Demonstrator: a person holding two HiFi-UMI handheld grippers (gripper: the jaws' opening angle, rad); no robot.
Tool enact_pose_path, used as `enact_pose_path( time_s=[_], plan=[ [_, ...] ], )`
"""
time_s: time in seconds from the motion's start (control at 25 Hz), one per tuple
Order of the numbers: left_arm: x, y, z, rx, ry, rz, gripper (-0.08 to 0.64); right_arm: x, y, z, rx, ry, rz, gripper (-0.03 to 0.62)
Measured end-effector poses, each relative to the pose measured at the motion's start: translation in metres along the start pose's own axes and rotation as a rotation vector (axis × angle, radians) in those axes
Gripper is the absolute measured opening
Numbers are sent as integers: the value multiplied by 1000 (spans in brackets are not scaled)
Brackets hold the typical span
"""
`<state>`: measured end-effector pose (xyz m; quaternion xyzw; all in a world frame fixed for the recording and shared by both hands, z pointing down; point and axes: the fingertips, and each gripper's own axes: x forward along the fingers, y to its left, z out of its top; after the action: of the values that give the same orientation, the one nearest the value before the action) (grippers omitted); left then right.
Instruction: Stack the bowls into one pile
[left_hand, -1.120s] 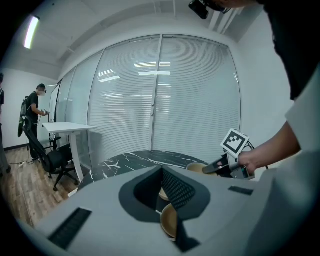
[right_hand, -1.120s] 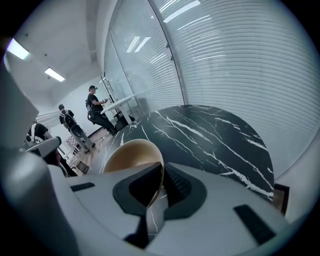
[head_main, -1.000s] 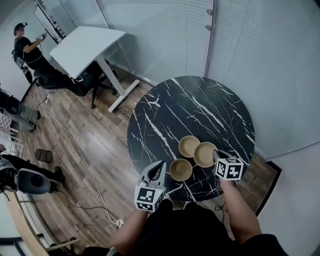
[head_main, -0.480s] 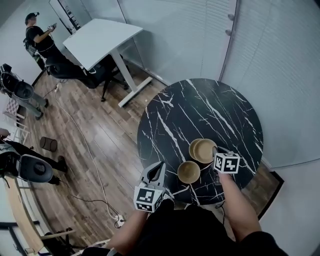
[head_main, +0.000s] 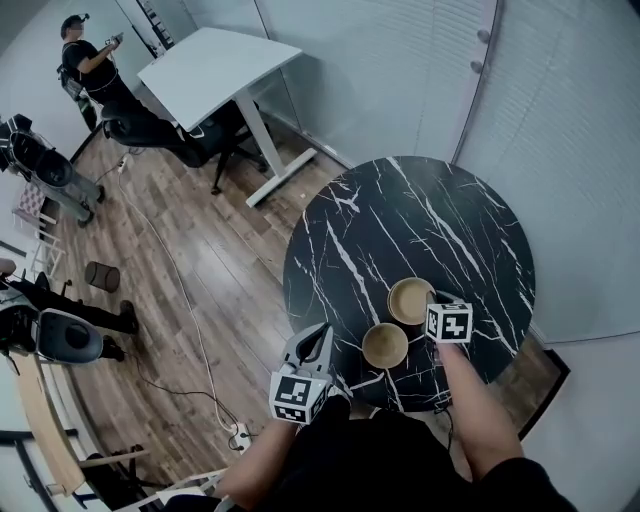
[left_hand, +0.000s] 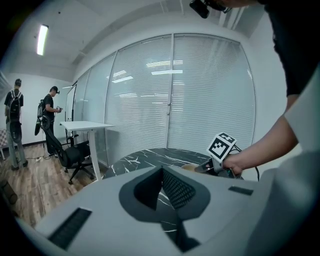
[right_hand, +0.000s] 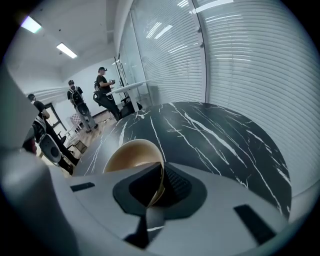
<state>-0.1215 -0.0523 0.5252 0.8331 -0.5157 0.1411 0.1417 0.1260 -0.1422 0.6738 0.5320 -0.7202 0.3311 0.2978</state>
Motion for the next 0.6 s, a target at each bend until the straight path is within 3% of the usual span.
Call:
enact_pose_path(
  time_s=[0.28,0.48,0.6],
  plan=[
    [3,-1,2,-6,-6,-1,14,7,7,-3,-62,-12,6,39],
    [5,-5,3,-3,-11,-9,14,7,7,-2,-82,-28,-2,105],
    [6,-7,3,-2,-13,-12,14,-1,7,5,-96,-61,-2,103]
  ],
)
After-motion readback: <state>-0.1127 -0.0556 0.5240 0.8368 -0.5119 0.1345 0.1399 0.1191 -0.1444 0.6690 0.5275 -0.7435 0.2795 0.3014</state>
